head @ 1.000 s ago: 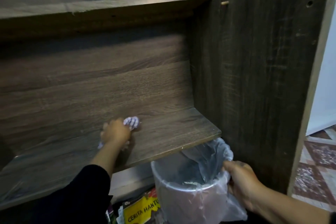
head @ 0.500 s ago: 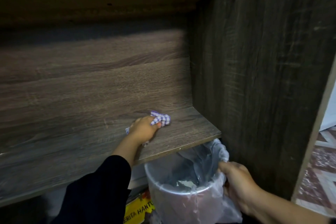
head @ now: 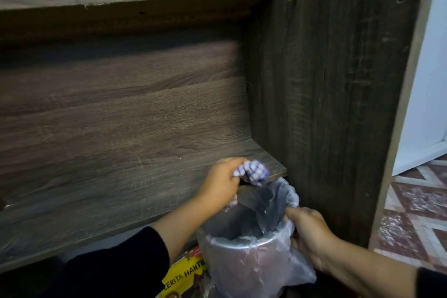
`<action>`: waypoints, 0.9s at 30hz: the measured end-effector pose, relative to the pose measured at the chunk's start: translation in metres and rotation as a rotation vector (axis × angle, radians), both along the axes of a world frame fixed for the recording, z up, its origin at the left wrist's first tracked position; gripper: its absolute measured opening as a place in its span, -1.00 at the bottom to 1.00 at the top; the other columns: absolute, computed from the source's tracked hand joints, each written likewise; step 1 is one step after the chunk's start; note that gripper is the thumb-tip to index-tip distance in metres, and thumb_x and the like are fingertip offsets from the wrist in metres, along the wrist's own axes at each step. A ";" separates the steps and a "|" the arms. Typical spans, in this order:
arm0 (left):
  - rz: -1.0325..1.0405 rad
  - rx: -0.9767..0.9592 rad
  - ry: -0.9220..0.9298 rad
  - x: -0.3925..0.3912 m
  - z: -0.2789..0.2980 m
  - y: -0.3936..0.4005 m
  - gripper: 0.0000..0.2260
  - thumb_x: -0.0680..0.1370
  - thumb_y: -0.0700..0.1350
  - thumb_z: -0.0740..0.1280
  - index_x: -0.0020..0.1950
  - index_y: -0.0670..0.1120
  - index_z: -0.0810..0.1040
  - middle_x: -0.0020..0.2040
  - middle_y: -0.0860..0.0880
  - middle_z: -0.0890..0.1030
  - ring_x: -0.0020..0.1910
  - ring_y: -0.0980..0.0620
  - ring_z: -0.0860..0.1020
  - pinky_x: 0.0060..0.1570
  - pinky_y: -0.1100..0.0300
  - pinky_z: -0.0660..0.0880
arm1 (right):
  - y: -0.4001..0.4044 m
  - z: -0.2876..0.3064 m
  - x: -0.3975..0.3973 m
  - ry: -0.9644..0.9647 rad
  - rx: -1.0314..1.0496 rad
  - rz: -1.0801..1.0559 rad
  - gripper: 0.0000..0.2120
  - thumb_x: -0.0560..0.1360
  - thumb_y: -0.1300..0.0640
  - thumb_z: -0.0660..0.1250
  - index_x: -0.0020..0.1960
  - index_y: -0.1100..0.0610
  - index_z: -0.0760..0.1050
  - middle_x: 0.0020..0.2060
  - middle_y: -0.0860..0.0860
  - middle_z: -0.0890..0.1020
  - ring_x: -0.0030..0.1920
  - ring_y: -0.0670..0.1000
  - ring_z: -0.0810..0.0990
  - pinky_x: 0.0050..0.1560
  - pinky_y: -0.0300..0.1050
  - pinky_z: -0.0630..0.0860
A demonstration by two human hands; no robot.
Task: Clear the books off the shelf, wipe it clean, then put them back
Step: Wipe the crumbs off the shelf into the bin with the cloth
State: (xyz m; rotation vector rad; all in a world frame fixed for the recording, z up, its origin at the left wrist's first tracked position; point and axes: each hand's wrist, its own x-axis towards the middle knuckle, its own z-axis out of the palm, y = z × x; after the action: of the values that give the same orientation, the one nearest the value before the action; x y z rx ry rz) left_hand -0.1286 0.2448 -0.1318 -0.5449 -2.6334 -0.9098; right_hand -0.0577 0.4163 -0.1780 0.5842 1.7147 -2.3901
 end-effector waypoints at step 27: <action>-0.124 -0.405 -0.198 -0.086 -0.004 0.051 -0.34 0.43 0.33 -0.03 0.41 0.05 0.42 0.45 -0.02 0.38 0.44 -0.07 0.31 0.45 -0.01 0.20 | 0.005 -0.007 -0.008 0.029 -0.056 0.025 -0.85 0.48 0.38 0.15 -0.26 0.28 0.38 -0.49 0.18 0.43 -0.56 0.11 0.49 -0.45 -0.08 0.49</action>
State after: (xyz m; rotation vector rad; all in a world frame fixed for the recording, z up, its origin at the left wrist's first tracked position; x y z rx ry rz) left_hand -0.2143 0.2958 -0.1361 -0.7544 -3.0133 -0.4773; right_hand -0.0659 0.4212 -0.1845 0.5194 1.6506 -2.4321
